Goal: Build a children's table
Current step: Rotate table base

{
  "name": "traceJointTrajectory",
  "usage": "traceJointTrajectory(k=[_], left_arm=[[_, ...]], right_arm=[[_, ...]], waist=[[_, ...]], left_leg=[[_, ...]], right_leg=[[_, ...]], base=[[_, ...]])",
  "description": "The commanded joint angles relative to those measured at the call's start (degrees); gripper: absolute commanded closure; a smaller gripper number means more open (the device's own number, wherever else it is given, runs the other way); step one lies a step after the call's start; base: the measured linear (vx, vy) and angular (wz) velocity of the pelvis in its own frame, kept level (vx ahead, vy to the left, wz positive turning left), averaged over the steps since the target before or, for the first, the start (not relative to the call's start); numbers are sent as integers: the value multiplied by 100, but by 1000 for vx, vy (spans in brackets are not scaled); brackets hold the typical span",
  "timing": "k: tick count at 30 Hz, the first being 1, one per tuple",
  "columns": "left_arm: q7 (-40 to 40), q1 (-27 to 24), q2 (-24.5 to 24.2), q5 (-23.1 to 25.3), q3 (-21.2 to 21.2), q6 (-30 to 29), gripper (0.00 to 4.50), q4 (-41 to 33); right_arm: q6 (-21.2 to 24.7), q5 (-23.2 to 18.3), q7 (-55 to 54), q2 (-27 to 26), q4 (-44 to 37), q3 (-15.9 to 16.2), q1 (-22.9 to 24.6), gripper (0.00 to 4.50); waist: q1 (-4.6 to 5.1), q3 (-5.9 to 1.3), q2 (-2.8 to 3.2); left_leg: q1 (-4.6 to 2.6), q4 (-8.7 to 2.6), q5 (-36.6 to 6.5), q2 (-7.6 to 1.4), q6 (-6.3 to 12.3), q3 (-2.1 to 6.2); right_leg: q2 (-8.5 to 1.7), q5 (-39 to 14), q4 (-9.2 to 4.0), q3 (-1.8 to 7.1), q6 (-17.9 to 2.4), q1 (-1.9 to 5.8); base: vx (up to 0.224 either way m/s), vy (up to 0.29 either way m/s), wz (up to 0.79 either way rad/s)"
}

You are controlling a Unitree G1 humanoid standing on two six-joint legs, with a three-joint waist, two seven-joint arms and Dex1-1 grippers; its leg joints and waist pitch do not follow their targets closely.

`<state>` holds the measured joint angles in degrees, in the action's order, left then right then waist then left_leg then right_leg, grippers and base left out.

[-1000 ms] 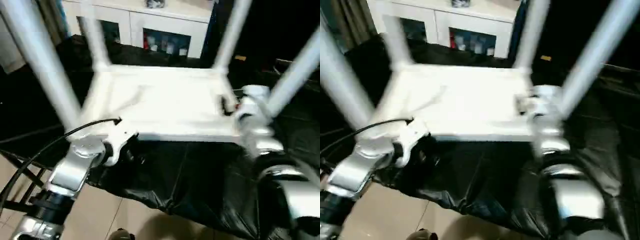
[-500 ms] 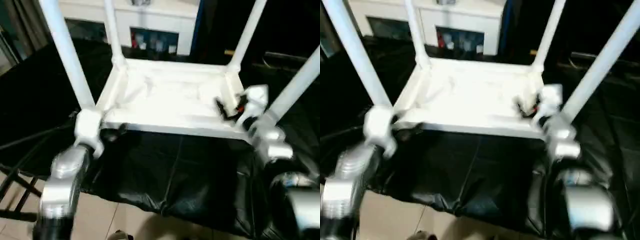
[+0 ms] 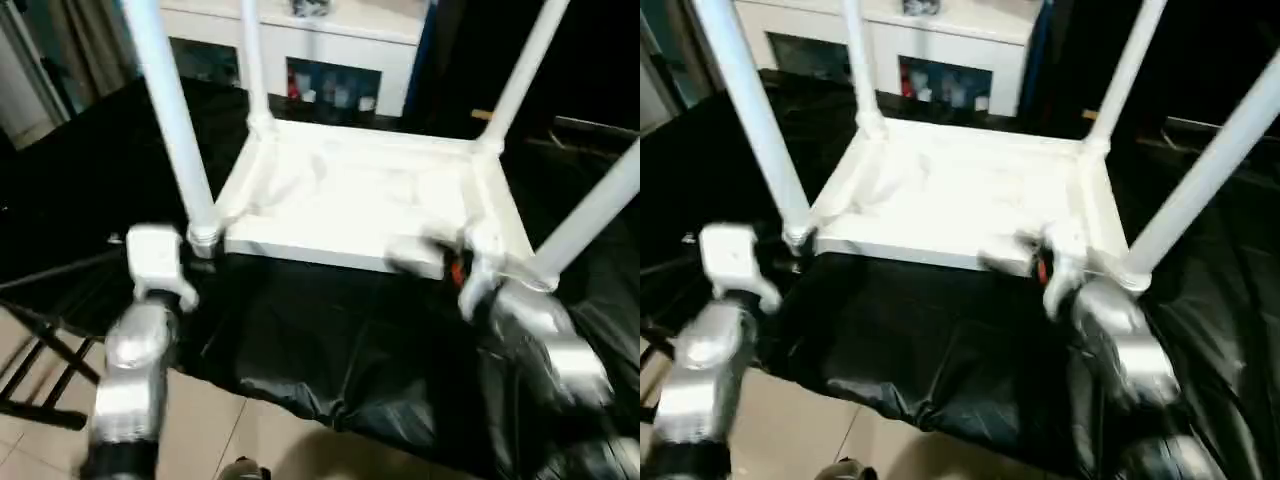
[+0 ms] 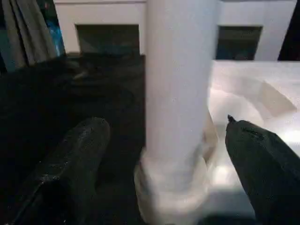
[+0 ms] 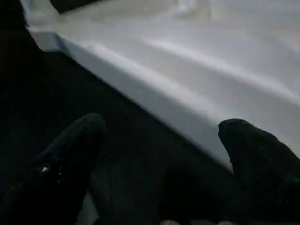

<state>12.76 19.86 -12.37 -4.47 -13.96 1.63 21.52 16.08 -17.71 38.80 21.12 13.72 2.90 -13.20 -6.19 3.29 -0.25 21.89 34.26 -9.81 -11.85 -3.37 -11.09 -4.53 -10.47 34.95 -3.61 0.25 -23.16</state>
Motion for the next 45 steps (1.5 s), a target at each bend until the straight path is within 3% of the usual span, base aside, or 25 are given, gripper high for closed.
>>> traceJointTrajectory(k=[1,3,5,10,11,12,14,15,17,20,21,23,26,27,32,33,35,37,39,40,45], left_arm=[[20,297,-96,-72,-68,68,1,487],[176,764,-299,-114,-123,155,1,1124],[424,950,-378,-151,-84,223,1,1389],[1565,1474,-533,-472,-7,124,1,2210],[2215,1579,-550,-694,12,-240,1,2386],[2728,1621,-570,-823,64,-413,1,2471],[2897,1634,-576,-864,83,-465,1,2498],[3906,1628,-651,-893,360,-578,1,2634],[4544,1661,-641,-1015,476,-749,1,2681],[4930,1790,-596,-1140,472,-824,1,2808],[5176,1892,-516,-1257,509,-989,1,2775],[5462,1986,-450,-1373,560,-1214,1,2730],[5803,1986,-361,-1466,769,-1484,1,2449],[6242,1914,-259,-1602,1052,-1821,1,1989],[6778,1527,-179,-1962,1644,-2672,1,703],[6854,1383,-204,-2088,1801,-2891,1,325],[6915,1215,-243,-2269,1967,-3177,1,-112],[6873,792,-315,-2581,2400,-3711,1,-1102],[6836,712,-281,-2575,2463,-3787,1,-1266],[6803,671,-238,-2554,2494,-3837,1,-1344],[6511,525,-63,-2594,2624,-4082,1,-1751]], right_arm=[[154,-1,-81,71,-204,-25,9,8],[320,50,-132,118,-279,-41,139,8],[448,73,-204,132,-342,-63,193,8],[775,323,-678,157,-334,-128,209,8],[883,382,-830,161,-224,-155,145,8],[946,438,-927,172,-132,-163,98,8],[966,456,-957,176,-101,-165,83,8],[1071,554,-1092,201,20,-167,27,8],[1062,649,-1229,207,213,-186,-56,8],[1037,736,-1388,185,423,-233,-147,8],[898,814,-1496,183,694,-248,-236,8],[794,848,-1568,161,908,-278,-313,8],[723,811,-1562,112,1018,-317,-374,8],[642,788,-1533,42,1117,-322,-453,8],[470,837,-1457,-91,1300,-220,-592,8],[422,843,-1440,-126,1370,-193,-631,8],[363,861,-1440,-170,1454,-166,-679,8],[260,942,-1395,-321,1625,-13,-811,8],[221,971,-1368,-384,1702,30,-864,8],[185,999,-1351,-437,1763,64,-908,8],[1,1123,-1294,-647,2064,198,-1110,8]], waist=[[-8,-389,-16],[-3,-388,-11],[-9,-409,-13],[-38,-414,-7],[-36,-412,-19],[-52,-401,-33],[-49,-393,-20],[-67,-388,-21],[-82,-384,-5],[-111,-375,-7],[-132,-380,-49],[-144,-386,-35],[-155,-387,-53],[-152,-392,-53],[-149,-384,-50],[-126,-382,-12],[-71,-373,-33],[23,-359,-77],[85,-349,-62],[110,-352,-90],[179,-330,-108]], left_leg=[[-104,-465,-1642,-122,-61,119],[-122,-445,-1613,-95,-40,103],[-114,-433,-1376,-110,-19,106],[-127,-420,-1199,-116,-57,88],[-122,-422,-1219,-117,-60,84],[-131,-426,-1207,-94,-68,71],[-139,-438,-1337,-122,-114,75],[-158,-435,-1394,-123,-115,71],[-166,-452,-1413,-134,-145,69],[-185,-461,-1565,-140,-221,50],[-182,-457,-1585,-144,-205,54],[-182,-458,-1560,-148,-205,57],[-160,-457,-1483,-154,-157,55],[-147,-449,-1409,-147,-109,53],[-136,-449,-1304,-174,-64,34],[-140,-450,-1384,-166,-89,33],[-109,-466,-1482,-148,-107,47],[-92,-478,-1536,-133,-100,58],[-93,-482,-1558,-135,-95,65],[-120,-474,-1583,-141,-88,59],[-122,-493,-1703,-131,-145,74]], right_leg=[[-312,-1421,-460,221,-727,212],[-309,-1438,-475,229,-731,202],[-328,-1123,-435,231,-815,221],[-347,-860,-390,234,-1047,225],[-348,-849,-383,233,-1066,229],[-364,-996,-388,235,-1110,224],[-373,-1136,-406,241,-1123,217],[-380,-1172,-421,243,-1121,207],[-379,-1263,-420,245,-1090,198],[-391,-1269,-420,240,-1176,191],[-421,-1303,-409,239,-1176,209],[-447,-1338,-417,235,-1186,214],[-443,-1139,-388,233,-1220,241],[-431,-1056,-379,231,-1230,251],[-430,-956,-357,225,-1396,253],[-418,-999,-365,228,-1393,253],[-414,-1160,-380,221,-1341,281],[-412,-1463,-411,218,-1254,298],[-408,-1650,-429,223,-1194,287],[-408,-1736,-440,229,-1179,267],[-390,-2071,-475,224,-1038,262]], base=[[0,0,0],[0,0,0],[0,0,0],[0,0,0],[0,0,0],[0,0,0],[0,0,0],[0,0,0],[0,0,0],[0,0,0],[0,0,0],[0,0,0],[0,0,0],[0,0,0],[0,0,0],[0,0,0],[0,0,0],[0,0,0],[0,0,0],[0,0,0],[0,0,0]])
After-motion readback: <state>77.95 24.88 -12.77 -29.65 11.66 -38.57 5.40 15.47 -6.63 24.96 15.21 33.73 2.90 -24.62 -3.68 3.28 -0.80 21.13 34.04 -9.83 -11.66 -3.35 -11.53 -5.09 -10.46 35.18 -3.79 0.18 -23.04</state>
